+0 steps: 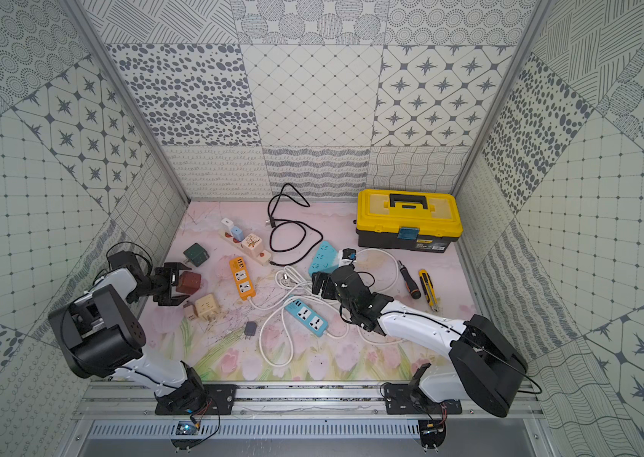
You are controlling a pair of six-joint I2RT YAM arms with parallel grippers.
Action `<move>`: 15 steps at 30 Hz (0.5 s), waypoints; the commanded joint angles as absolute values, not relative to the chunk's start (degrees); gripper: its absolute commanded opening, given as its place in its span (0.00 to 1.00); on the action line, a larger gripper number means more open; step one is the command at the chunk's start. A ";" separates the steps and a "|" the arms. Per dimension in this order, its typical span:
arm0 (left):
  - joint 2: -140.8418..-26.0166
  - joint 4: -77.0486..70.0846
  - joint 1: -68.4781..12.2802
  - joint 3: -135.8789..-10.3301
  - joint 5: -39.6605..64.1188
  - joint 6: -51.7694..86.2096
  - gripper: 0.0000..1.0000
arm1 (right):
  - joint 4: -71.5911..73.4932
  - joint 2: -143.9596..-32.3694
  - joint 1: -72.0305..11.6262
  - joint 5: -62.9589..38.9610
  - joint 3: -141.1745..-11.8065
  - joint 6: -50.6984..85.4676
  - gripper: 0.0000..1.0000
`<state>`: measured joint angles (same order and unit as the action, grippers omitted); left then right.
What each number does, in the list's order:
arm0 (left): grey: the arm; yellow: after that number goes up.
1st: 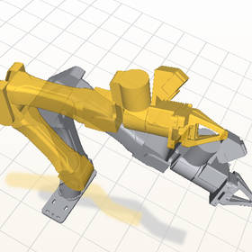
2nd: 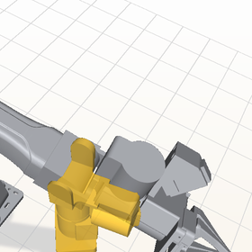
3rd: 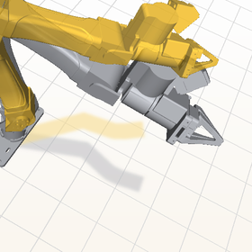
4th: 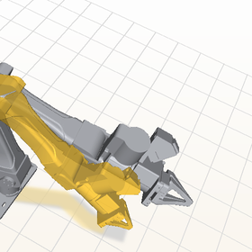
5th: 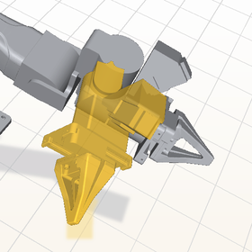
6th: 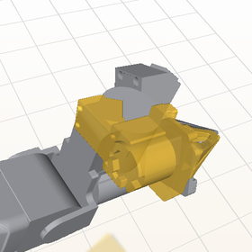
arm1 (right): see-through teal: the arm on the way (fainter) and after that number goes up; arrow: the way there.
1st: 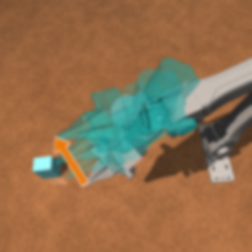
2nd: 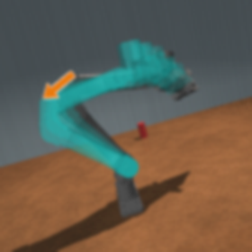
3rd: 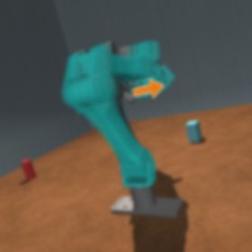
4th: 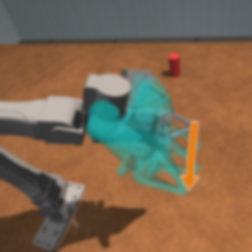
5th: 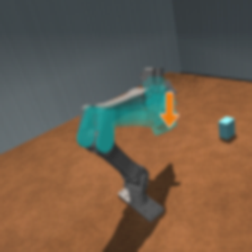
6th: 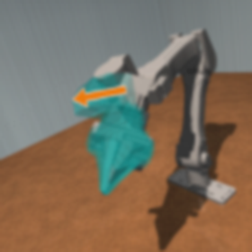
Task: Pull the plug off the socket
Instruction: Place the plug at the center of the board, then move the socket to the center of the board.
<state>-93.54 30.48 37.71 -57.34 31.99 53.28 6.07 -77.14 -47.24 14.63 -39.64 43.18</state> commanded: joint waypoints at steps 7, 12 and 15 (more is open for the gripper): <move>-81.90 35.29 35.91 -60.80 15.16 49.15 0.98 | 3.66 -88.72 -48.55 11.38 -55.57 32.45 0.99; -80.14 29.96 26.66 -63.79 21.27 40.02 0.87 | 1.76 -100.66 -48.57 7.89 -68.40 24.19 0.99; -81.92 21.40 21.77 -62.22 27.21 40.71 0.74 | 2.35 -106.28 -48.55 3.41 -74.41 20.12 0.99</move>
